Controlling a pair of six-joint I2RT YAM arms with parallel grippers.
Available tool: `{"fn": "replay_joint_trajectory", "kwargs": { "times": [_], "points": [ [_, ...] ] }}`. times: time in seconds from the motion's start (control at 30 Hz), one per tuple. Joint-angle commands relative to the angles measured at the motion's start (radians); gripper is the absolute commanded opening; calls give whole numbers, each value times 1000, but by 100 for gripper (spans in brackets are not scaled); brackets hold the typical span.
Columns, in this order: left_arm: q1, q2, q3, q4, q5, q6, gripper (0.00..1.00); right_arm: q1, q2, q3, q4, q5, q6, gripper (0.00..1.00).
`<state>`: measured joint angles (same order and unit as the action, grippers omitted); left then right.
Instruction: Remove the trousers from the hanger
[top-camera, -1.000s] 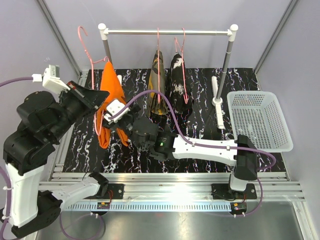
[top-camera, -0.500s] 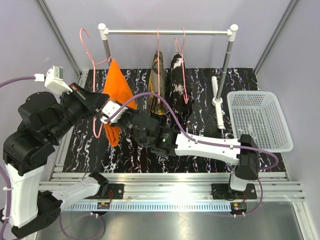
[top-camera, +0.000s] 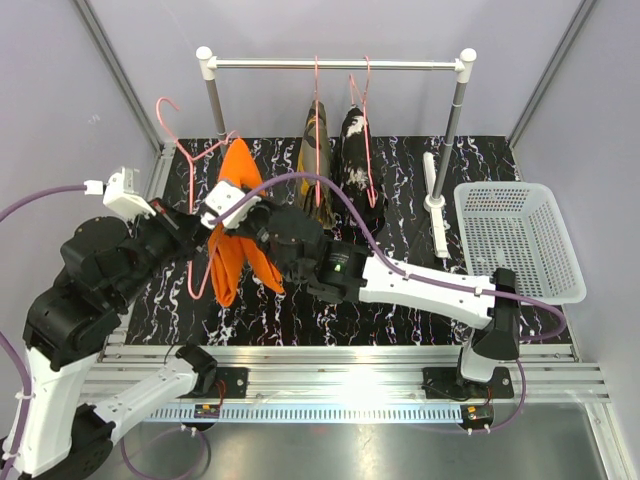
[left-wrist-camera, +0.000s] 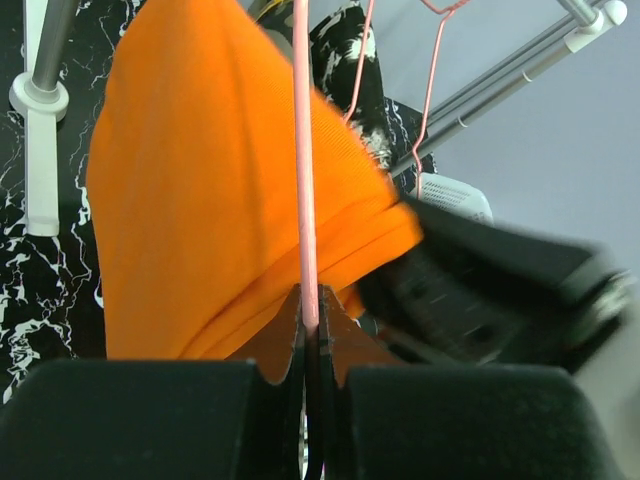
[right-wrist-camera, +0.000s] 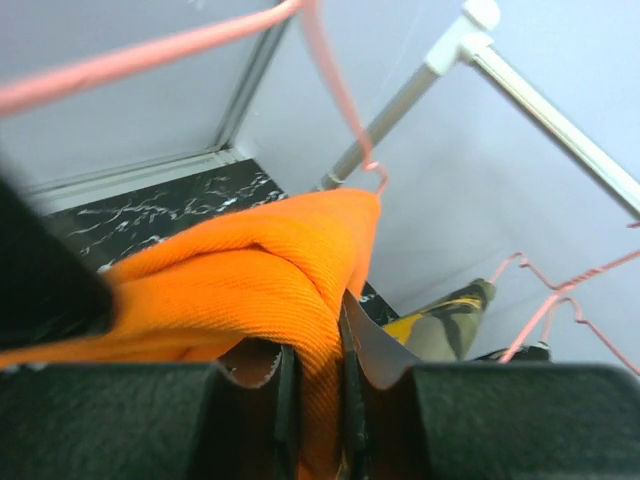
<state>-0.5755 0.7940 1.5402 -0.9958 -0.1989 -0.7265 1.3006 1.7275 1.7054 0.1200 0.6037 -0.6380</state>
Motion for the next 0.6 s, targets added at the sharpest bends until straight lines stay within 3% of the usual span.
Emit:
{"fn": "replay_joint_trajectory", "kwargs": {
  "times": [0.0, 0.3, 0.57],
  "points": [
    [-3, -50, -52, 120, -33, 19, 0, -32, -49, 175, 125, 117, -41, 0],
    [-4, -176, -271, 138, -37, -27, 0, -87, -11, 480, -11, 182, -58, 0],
    [-3, -213, -351, 121, -112, -19, 0, -98, -6, 830, -215, 258, -106, 0]
  ]
}}
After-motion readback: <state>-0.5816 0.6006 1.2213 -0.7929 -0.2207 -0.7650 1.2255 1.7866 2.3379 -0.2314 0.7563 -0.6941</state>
